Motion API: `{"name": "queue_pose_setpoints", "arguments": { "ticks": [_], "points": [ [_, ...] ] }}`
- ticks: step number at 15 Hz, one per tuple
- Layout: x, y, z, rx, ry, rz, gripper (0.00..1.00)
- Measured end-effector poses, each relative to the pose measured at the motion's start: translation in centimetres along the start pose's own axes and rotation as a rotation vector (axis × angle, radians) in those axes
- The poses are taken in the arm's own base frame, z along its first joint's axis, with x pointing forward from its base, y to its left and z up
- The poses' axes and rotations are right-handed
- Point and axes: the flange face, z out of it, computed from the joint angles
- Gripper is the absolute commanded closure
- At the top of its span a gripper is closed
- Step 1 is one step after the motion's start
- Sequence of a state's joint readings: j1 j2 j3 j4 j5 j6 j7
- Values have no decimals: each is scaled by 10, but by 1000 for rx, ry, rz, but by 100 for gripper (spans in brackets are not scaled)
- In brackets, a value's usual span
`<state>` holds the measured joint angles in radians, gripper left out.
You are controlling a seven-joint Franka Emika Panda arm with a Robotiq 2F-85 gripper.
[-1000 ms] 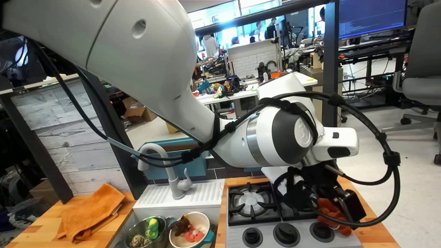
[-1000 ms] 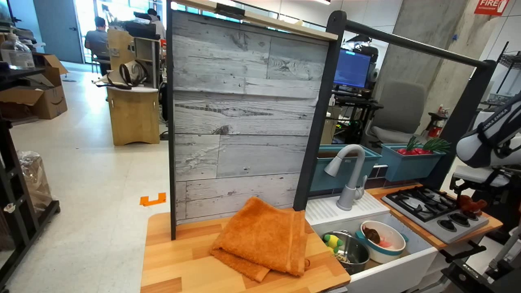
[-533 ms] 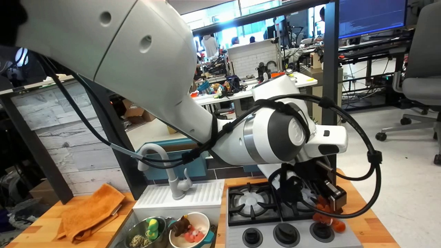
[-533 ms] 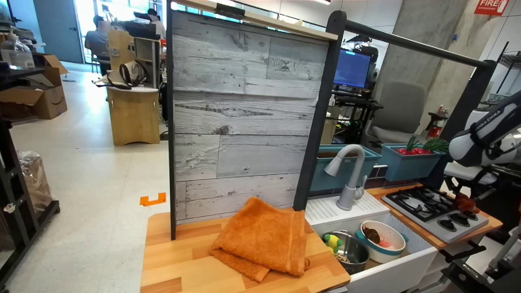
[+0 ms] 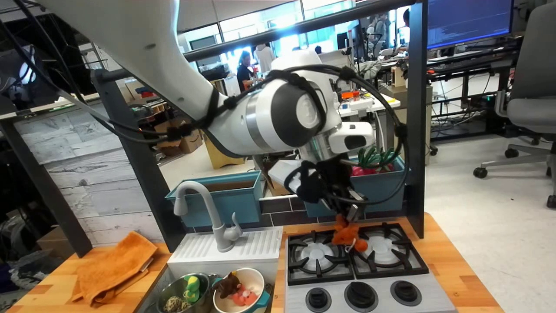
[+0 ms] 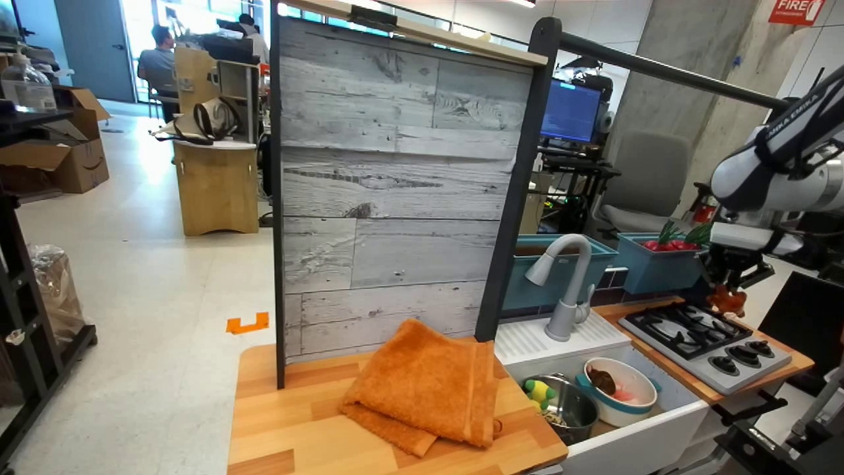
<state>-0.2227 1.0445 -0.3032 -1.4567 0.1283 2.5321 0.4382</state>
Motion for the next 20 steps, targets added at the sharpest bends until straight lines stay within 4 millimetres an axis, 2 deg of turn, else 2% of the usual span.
{"name": "queue_pose_setpoints", "arguments": {
  "ticks": [2, 4, 7, 9, 12, 14, 17, 20],
  "points": [
    [-19, -16, -30, 58, -30, -89, 97],
    [-48, -34, -54, 113, -65, -178, 97],
    [-111, -65, -68, 202, -108, -321, 97],
    [-162, -80, -60, 245, -122, -432, 97],
    [-243, -96, -33, 284, -135, -607, 97],
    [-284, -104, -15, 301, -131, -720, 97],
    [-315, -113, 7, 317, -81, -879, 97],
    [-320, -119, 14, 334, 7, -1013, 97]
  ]
}}
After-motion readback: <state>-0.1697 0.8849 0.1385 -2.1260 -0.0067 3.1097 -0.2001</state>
